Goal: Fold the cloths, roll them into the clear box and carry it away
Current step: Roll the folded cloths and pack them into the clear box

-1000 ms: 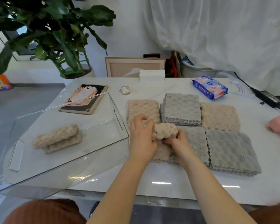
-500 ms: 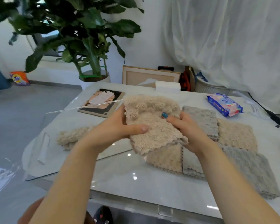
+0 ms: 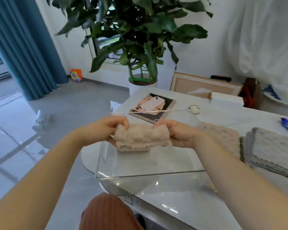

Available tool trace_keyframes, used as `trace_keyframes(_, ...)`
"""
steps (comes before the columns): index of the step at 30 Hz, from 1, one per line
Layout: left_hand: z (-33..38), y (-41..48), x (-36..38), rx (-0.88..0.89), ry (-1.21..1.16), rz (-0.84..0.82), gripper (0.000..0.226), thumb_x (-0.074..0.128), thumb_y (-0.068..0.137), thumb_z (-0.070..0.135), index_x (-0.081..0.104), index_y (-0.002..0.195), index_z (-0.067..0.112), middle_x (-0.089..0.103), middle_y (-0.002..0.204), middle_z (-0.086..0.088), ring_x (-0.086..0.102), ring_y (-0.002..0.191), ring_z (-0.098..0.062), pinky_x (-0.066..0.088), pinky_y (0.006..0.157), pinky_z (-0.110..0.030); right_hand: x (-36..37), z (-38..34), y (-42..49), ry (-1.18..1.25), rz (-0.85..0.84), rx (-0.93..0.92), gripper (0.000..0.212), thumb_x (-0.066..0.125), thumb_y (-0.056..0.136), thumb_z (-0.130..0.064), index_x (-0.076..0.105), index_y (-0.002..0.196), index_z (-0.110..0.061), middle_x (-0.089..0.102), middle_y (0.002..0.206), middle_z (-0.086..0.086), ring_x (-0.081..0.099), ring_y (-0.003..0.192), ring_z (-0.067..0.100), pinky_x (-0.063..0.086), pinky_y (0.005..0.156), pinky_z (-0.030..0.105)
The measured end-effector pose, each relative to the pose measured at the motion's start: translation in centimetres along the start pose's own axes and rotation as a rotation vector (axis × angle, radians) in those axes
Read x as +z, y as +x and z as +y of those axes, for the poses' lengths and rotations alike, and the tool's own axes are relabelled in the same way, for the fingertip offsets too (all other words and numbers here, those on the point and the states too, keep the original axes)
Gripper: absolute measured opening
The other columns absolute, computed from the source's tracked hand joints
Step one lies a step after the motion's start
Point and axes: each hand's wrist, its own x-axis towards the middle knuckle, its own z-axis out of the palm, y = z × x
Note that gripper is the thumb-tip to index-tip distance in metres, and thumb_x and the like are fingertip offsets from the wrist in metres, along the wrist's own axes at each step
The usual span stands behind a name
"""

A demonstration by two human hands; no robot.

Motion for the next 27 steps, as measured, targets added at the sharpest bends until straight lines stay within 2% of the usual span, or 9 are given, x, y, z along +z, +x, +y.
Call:
trace_keyframes(3, -0.8, 1.9, 0.8, -0.115, 0.475, -0.240, 0.053, 0.029, 0.076, -0.017, 0.066, 0.080, 0.021, 0.056, 0.079, 0.013, 0.053, 0.071, -0.003, 0.048, 0.067, -0.020, -0.5, 1.8, 2.2, -0.439, -0.073, 0.201, 0.062, 0.022, 0.075, 0.026, 0.070, 0.071, -0.013, 0.060, 0.095, 0.006, 0.061, 0.080, 0.015, 0.056, 0.067, 0.023)
trace_keyframes(6, -1.7, 4.8, 3.2, -0.287, 0.887, -0.414, 0.050, 0.038, 0.082, -0.006, 0.072, 0.095, 0.028, 0.061, 0.094, 0.012, 0.052, 0.086, -0.011, 0.042, 0.076, -0.024, -0.3, 3.2, 4.3, -0.755, -0.094, 0.348, 0.060, 0.026, 0.072, 0.021, 0.074, 0.078, -0.015, 0.053, 0.121, 0.008, 0.052, 0.112, 0.027, 0.052, 0.094, 0.038)
trace_keyframes(8, -2.5, 6.5, 4.0, -0.395, 1.014, -0.449, 0.033, 0.048, 0.089, 0.004, 0.071, 0.106, 0.022, 0.062, 0.107, 0.006, 0.055, 0.098, -0.018, 0.044, 0.084, -0.027, 0.4, 3.7, 5.6, -0.801, -0.068, 0.402, 0.056, 0.027, 0.071, 0.018, 0.073, 0.083, -0.013, 0.048, 0.132, 0.013, 0.052, 0.110, 0.030, 0.051, 0.096, 0.038)
trace_keyframes(11, -4.4, 8.6, 3.7, -0.498, 1.093, -0.460, 0.029, 0.060, 0.090, 0.020, 0.065, 0.118, 0.013, 0.060, 0.126, -0.001, 0.055, 0.112, -0.025, 0.045, 0.098, -0.036, 1.7, 4.0, 6.9, -0.827, -0.021, 0.391, 0.050, 0.028, 0.074, 0.015, 0.067, 0.093, -0.011, 0.045, 0.120, 0.012, 0.047, 0.092, 0.024, 0.049, 0.078, 0.030)
trace_keyframes(16, -6.1, 9.6, 4.0, -0.549, 1.274, -0.359, 0.044, 0.056, 0.090, 0.014, 0.051, 0.134, 0.014, 0.053, 0.134, -0.008, 0.053, 0.117, -0.027, 0.042, 0.102, -0.039, 2.2, 4.0, 7.1, -0.954, 0.062, 0.253, 0.052, 0.031, 0.079, 0.009, 0.065, 0.112, -0.014, 0.047, 0.116, 0.002, 0.046, 0.102, 0.017, 0.042, 0.078, 0.022)
trace_keyframes(19, -5.4, 9.2, 4.5, -0.518, 1.353, -0.317, 0.045, 0.053, 0.092, 0.014, 0.046, 0.136, 0.015, 0.049, 0.138, -0.008, 0.048, 0.123, -0.028, 0.034, 0.103, -0.039, 1.2, 3.9, 6.6, -0.756, 0.022, 0.295, 0.053, 0.034, 0.079, 0.013, 0.065, 0.113, -0.011, 0.045, 0.097, 0.000, 0.045, 0.088, 0.014, 0.045, 0.081, 0.023)
trace_keyframes(23, -3.0, 8.8, 3.2, -0.558, 1.280, -0.322, 0.039, 0.067, 0.085, 0.021, 0.059, 0.121, 0.007, 0.063, 0.117, -0.007, 0.060, 0.101, -0.023, 0.049, 0.089, -0.034, 0.6, 4.1, 6.9, -0.579, -0.013, 0.344, 0.030, 0.052, 0.083, 0.004, 0.071, 0.101, -0.010, 0.049, 0.100, 0.009, 0.046, 0.093, 0.020, 0.048, 0.093, 0.031)
trace_keyframes(25, -1.4, 9.5, 1.8, -0.458, 1.215, -0.119, 0.024, 0.067, 0.083, 0.013, 0.064, 0.106, 0.004, 0.066, 0.099, -0.007, 0.061, 0.085, -0.022, 0.053, 0.083, -0.035, 0.9, 4.3, 7.2, -0.604, -0.014, 0.345, 0.015, 0.060, 0.086, -0.011, 0.068, 0.098, -0.012, 0.056, 0.105, 0.007, 0.052, 0.097, 0.019, 0.050, 0.092, 0.035)
trace_keyframes(27, -0.9, 10.5, 0.8, -0.299, 1.165, 0.144, 0.020, 0.054, 0.087, 0.006, 0.063, 0.105, 0.009, 0.062, 0.100, -0.008, 0.057, 0.083, -0.023, 0.052, 0.081, -0.037, 1.1, 4.5, 7.4, -0.622, 0.013, 0.335, 0.012, 0.064, 0.086, -0.023, 0.068, 0.093, -0.014, 0.059, 0.104, 0.005, 0.056, 0.096, 0.018, 0.055, 0.083, 0.036)
